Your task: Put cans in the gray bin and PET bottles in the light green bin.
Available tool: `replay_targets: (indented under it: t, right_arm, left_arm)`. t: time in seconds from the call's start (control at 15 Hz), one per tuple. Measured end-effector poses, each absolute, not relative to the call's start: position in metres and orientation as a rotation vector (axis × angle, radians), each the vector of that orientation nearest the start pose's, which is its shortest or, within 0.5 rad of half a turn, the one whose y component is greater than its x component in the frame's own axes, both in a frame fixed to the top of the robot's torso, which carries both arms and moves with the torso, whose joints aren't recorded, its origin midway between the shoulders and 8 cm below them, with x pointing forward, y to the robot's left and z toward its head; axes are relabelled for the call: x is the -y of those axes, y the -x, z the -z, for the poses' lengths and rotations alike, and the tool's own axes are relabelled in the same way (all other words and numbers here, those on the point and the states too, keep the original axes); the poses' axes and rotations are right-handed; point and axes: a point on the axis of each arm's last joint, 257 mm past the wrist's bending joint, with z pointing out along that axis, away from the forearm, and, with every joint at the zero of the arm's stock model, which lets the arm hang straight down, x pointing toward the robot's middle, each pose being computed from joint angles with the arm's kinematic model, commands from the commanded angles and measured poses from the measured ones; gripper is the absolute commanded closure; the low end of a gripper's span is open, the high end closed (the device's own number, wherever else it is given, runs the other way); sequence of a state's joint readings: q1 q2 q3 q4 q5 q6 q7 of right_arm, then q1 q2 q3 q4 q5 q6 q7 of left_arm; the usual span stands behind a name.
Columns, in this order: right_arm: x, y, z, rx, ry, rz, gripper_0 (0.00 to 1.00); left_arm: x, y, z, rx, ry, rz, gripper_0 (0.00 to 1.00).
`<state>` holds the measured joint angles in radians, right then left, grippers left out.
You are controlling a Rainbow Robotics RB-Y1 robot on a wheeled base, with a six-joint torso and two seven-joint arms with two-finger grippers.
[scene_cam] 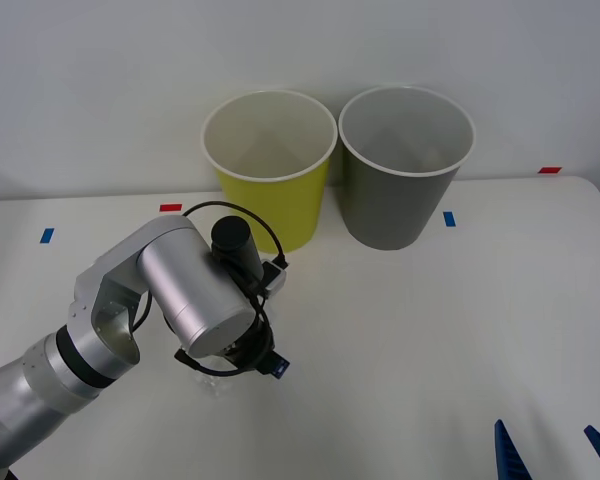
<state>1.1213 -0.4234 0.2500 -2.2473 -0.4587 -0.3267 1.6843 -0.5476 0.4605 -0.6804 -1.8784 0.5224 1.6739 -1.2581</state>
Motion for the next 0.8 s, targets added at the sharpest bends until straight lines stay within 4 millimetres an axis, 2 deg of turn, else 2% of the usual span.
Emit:
replay_targets:
  t: [0.33,0.8]
  right_arm:
    - [0.268,-0.229,0.247,-1.744,-0.124,-0.105,0.0]
    - [0.268,-0.229,0.247,-1.744,-0.124,-0.105,0.0]
  left_arm:
    - [-0.089,-0.4,0.317,-2.699,-0.865,-0.037,0.0]
    - [-0.098,-0.414,0.323,-2.67,-0.883,-0.099,0.0]
